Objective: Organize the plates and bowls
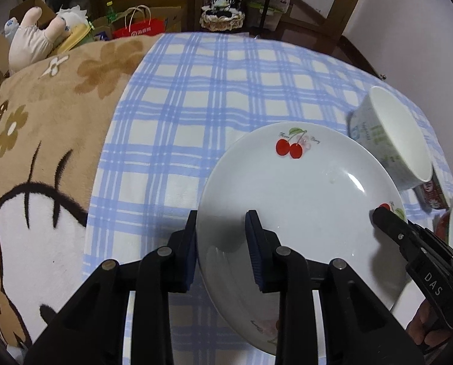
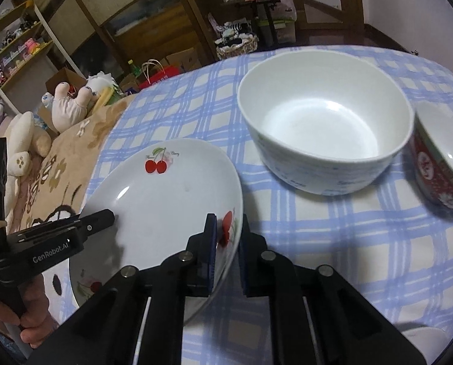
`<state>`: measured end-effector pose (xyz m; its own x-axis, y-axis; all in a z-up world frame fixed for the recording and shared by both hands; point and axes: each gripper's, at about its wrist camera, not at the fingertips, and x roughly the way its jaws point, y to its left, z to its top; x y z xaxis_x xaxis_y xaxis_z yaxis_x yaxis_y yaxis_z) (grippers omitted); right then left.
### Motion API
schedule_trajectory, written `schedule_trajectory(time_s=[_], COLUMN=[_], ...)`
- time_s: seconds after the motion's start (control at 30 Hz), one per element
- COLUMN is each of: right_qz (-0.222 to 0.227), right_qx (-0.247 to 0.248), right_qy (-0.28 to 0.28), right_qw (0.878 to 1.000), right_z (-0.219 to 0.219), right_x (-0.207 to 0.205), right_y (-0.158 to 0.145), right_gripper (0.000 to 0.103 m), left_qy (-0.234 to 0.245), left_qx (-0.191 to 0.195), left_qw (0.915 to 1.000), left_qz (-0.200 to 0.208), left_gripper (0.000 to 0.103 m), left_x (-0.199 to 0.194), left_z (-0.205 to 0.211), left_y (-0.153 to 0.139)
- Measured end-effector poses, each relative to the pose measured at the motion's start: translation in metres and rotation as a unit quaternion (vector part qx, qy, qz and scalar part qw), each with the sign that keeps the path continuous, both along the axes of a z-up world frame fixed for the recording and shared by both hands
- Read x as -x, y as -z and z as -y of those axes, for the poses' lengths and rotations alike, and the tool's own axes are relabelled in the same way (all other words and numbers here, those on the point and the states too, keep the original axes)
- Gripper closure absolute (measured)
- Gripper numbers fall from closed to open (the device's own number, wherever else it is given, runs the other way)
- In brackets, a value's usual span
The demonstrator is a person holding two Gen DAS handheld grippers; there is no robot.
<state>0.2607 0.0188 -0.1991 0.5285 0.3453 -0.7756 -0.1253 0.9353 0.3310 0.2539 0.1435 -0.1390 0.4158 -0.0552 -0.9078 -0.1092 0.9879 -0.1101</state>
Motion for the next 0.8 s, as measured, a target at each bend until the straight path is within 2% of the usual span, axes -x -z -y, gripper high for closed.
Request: schedule_trajectory(time_s=[0.23,0.4,0.8], right_qz=[0.020,0.037,0.052], right_qx=[0.005,0.009,0.028], right_qy=[-0.004,0.001,0.023], right_qw=[1.000,0.999,0.998], right_z=[0.018,0.036,0.084], right_x=[0.022,0.041,0.095], right_y=[-0.025,-0.044,-0.076], right_gripper=[0.090,0.090,0.090], left_qy=[0.016,0.040,0.082], left_qx=[0.006,-0.004,-0.002], left_qw=[0.9997,0.9987,0.9959], left_qz=[0.017,0.032,0.040], left_gripper=[0.074,0.074,0.076], left_x=[0.020,0.039,0.078], left_z=[0.019,0.042,0.093], left_y=[-0.029,-0.047,-0.073])
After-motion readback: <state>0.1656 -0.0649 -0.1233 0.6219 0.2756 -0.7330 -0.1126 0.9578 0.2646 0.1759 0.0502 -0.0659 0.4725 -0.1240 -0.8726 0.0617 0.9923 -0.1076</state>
